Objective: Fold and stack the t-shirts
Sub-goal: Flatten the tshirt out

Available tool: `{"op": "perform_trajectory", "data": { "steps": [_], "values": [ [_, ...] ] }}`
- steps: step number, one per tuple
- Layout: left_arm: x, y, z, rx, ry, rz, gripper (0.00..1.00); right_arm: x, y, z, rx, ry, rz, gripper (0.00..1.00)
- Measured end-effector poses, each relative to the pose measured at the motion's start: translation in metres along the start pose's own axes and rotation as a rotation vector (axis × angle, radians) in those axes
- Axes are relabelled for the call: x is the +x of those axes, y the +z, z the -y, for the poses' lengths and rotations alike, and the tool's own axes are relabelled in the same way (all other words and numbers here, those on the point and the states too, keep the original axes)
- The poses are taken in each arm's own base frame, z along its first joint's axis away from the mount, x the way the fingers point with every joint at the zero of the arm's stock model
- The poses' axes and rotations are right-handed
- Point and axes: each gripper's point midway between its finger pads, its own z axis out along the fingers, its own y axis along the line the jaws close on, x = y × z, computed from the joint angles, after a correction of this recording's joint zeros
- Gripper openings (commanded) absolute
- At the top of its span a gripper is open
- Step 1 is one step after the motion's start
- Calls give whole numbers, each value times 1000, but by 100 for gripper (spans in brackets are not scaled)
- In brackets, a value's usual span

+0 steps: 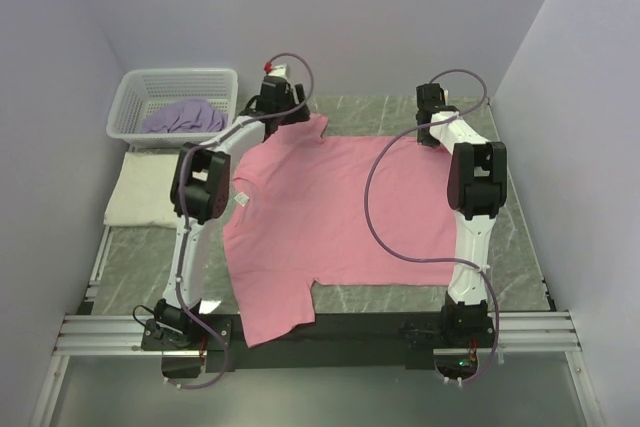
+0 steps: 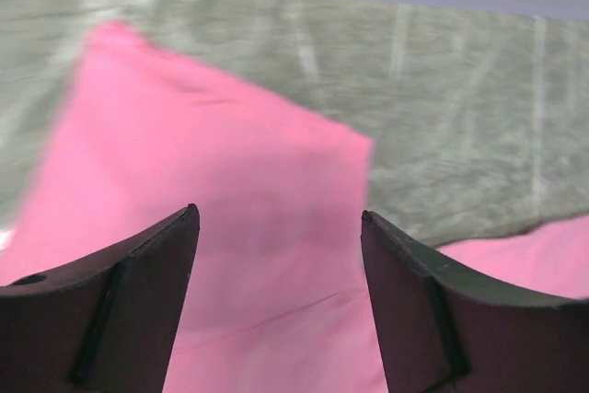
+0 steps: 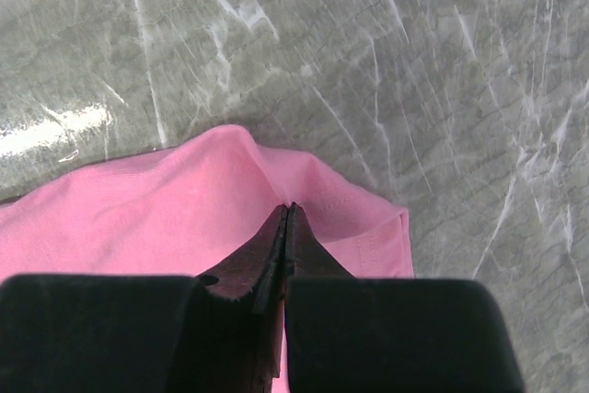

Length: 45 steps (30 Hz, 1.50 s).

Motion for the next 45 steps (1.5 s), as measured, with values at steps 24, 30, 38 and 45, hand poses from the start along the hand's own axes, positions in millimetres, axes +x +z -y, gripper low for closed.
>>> {"op": "perform_trajectory", "data": {
  "steps": [24, 30, 38, 45],
  "values": [
    [26, -71, -137, -500, 234, -271, 52, 10, 7, 8, 11, 32, -19, 0],
    [35, -62, -141, -496, 252, -295, 50, 9, 7, 8, 11, 33, -17, 0],
    [43, -50, -142, -475, 247, -310, 46, 14, 8, 8, 15, 32, -18, 0],
    [45, -46, -140, -433, 214, -322, 29, 12, 6, 10, 19, 33, -13, 0]
  ]
}}
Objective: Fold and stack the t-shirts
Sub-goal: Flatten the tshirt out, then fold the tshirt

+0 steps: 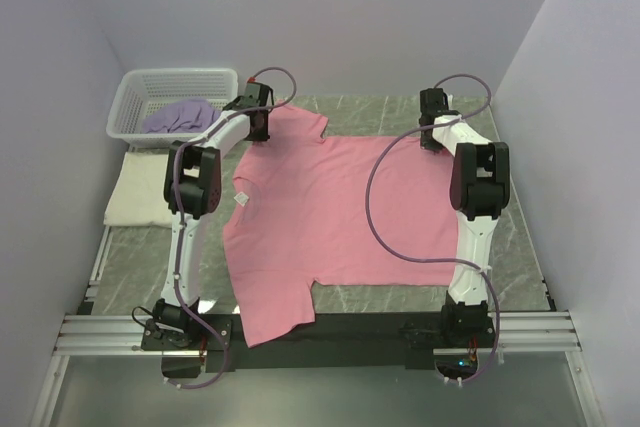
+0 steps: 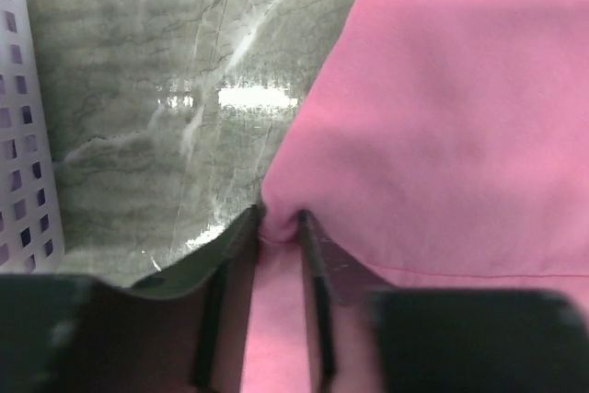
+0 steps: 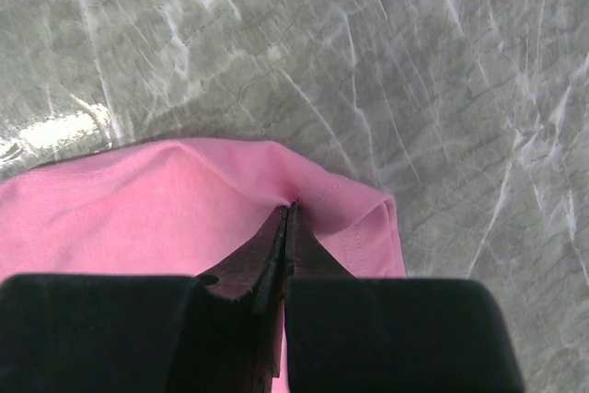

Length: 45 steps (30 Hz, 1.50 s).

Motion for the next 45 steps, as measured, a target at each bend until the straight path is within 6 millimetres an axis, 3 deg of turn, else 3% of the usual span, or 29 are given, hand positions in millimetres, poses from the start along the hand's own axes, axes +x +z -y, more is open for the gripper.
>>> {"op": "perform_trajectory", "data": {
  "steps": [6, 19, 25, 29, 38, 41, 45],
  "values": [
    [-1, 1, 0, 12, -16, 1, 1, -1, 0, 5, 22, -7, 3, 0],
    [-10, 7, -16, 25, -71, 41, 1, -31, 7, 52, 90, 60, 55, 0],
    [-10, -1, -20, 63, -130, 46, 1, -34, 6, 51, 84, 60, 62, 0],
    [-22, -9, -20, 102, -154, 73, 1, -36, 3, 52, 81, 63, 69, 0],
    [-53, -35, -13, 184, -147, 157, 1, -61, -28, 61, 69, 94, 138, 0],
    [-53, -36, -12, 192, -144, 158, 1, -66, -36, 64, 69, 103, 156, 0],
    [-48, -36, -13, 193, -135, 148, 1, -58, -36, 65, 70, 100, 141, 0]
  ]
}}
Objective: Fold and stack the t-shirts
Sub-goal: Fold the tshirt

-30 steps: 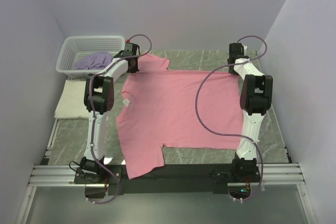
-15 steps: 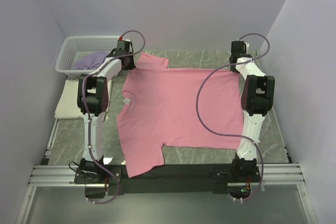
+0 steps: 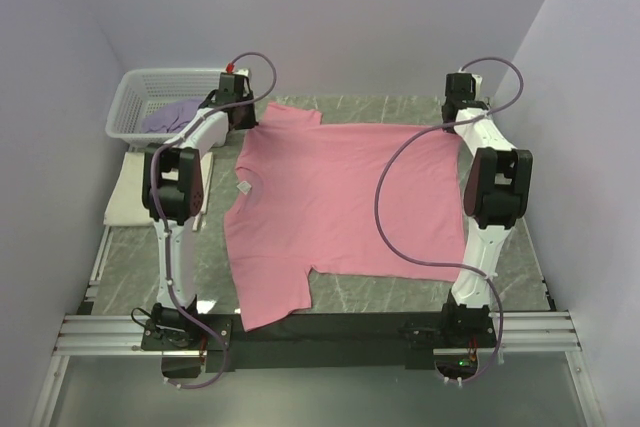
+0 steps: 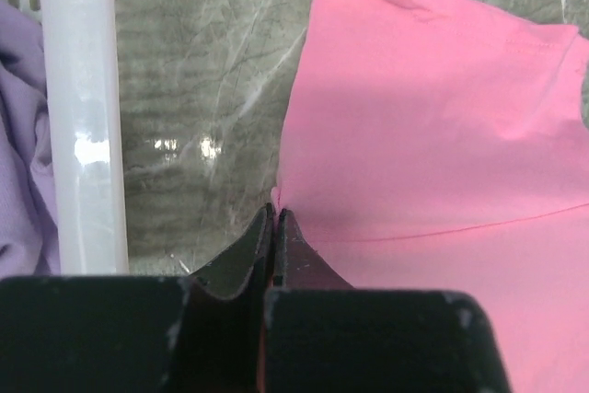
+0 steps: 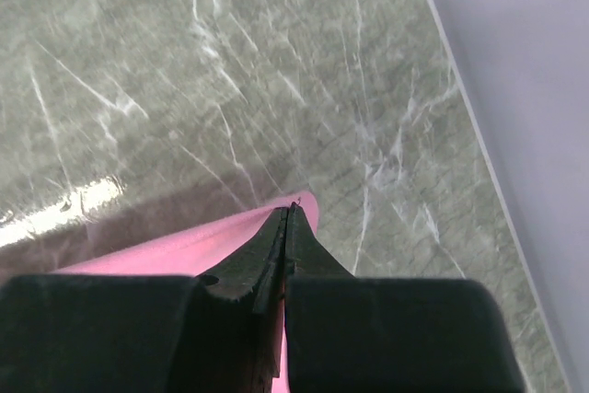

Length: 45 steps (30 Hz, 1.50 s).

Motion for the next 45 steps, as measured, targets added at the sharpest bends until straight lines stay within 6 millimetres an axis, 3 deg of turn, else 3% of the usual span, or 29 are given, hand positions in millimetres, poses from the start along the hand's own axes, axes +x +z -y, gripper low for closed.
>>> {"op": "perform_trajectory", "data": {
  "steps": [7, 17, 20, 28, 33, 38, 45],
  "values": [
    [-3, -19, 1, 7, 8, 3, 1, 21, -5, 3, -4, -6, -49, 0],
    [-9, -63, 4, 24, 7, 23, 1, 16, -45, 20, -14, 29, -26, 0],
    [0, -68, 2, 20, 7, 4, 1, 22, -53, 24, -13, 35, -34, 0],
    [37, -74, -7, -1, -7, -73, 1, 62, -64, 33, -1, 17, -110, 0],
    [53, -82, -10, -8, -19, -101, 1, 66, -74, 37, -2, 38, -108, 0],
    [55, -97, -11, -7, -33, -92, 1, 65, -85, 41, -7, 62, -93, 0],
    [53, -105, -10, -5, -40, -79, 1, 72, -92, 43, -6, 92, -103, 0]
  ]
}}
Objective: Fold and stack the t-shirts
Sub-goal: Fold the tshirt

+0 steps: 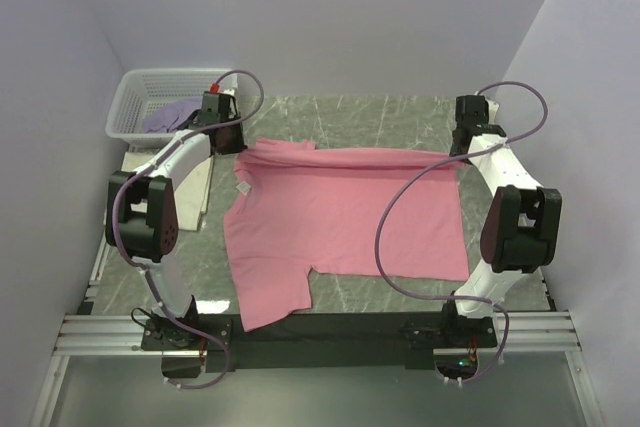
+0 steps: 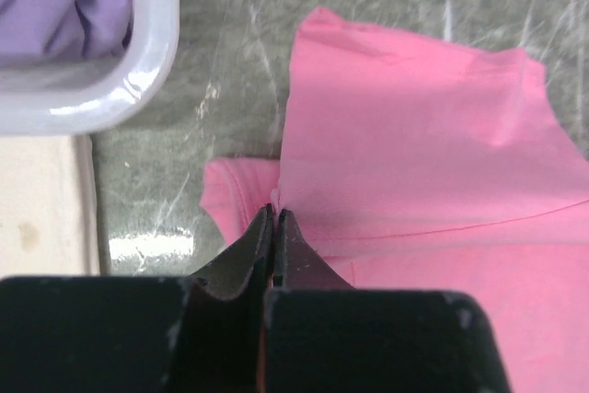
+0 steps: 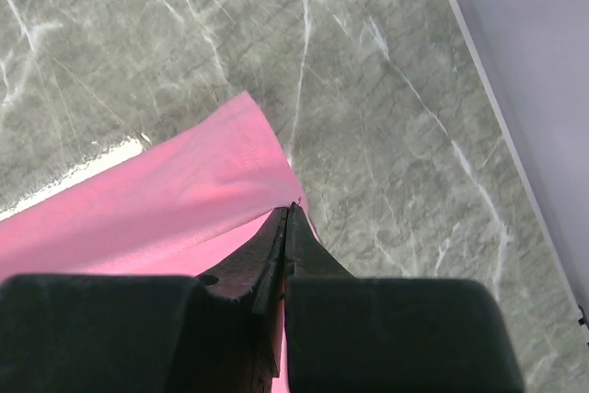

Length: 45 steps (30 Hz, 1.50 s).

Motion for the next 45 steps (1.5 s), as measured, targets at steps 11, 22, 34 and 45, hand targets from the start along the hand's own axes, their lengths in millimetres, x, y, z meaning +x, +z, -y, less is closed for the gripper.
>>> {"op": "perform_trajectory", "data": {
  "steps": [11, 22, 34, 45],
  "values": [
    [29, 6, -9, -25, -5, -62, 1, 20, 0, 5, 23, 19, -48, 0],
    [57, 10, -14, -45, -21, -119, 1, 50, 7, 10, 50, 35, -116, 0],
    [72, 11, -16, -66, -68, -146, 2, 72, 13, 9, 54, 65, -167, 3],
    [77, 12, -14, -72, -89, -153, 14, 88, 21, 7, 60, 56, -207, 36]
  ]
}}
